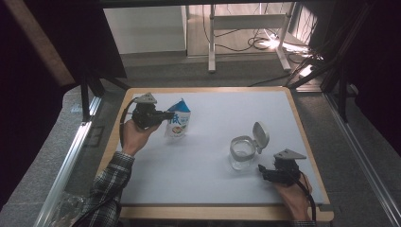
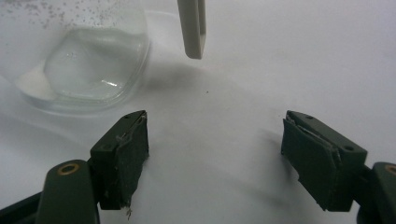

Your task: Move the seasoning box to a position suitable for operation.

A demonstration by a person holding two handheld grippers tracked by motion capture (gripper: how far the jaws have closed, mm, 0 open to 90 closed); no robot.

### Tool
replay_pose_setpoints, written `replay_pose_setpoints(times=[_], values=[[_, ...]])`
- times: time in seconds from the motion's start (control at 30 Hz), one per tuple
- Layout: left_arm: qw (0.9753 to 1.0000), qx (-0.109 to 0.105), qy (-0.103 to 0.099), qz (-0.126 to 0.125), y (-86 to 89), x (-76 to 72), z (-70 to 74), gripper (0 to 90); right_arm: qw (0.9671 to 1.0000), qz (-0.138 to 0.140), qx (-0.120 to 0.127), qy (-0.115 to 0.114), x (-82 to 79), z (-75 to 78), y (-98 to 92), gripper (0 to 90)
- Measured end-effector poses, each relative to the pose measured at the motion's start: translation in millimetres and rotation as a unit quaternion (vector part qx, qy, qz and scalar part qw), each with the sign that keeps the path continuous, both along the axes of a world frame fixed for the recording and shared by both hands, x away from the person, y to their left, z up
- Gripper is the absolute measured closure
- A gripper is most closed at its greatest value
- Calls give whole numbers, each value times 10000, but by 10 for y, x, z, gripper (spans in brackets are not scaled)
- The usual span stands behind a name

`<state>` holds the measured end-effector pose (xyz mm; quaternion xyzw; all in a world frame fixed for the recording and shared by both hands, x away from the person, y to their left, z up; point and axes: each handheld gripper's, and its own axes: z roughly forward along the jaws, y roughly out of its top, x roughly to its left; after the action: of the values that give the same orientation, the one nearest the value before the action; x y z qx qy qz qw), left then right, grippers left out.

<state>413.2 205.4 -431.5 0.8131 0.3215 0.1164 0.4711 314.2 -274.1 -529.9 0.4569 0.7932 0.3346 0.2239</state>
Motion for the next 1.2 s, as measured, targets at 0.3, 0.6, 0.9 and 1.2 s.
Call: replay_pose_setpoints(times=[0.3, 0.6, 0.9, 1.2], values=[[9999, 56, 23, -156, -93, -180, 64, 900, 10000, 75, -8, 4, -95, 16, -7, 248], [9996, -13, 49, -263, -225, -345, 83, 900, 9997, 224, 76, -36, -208, 45, 36, 260], [9993, -97, 124, -337, -307, -452, 79, 900, 9990, 433, 94, -55, -341, 74, 115, 274], [9988, -189, 154, -418, -351, -529, 79, 900, 9983, 581, 78, 27, -405, 68, 174, 292]])
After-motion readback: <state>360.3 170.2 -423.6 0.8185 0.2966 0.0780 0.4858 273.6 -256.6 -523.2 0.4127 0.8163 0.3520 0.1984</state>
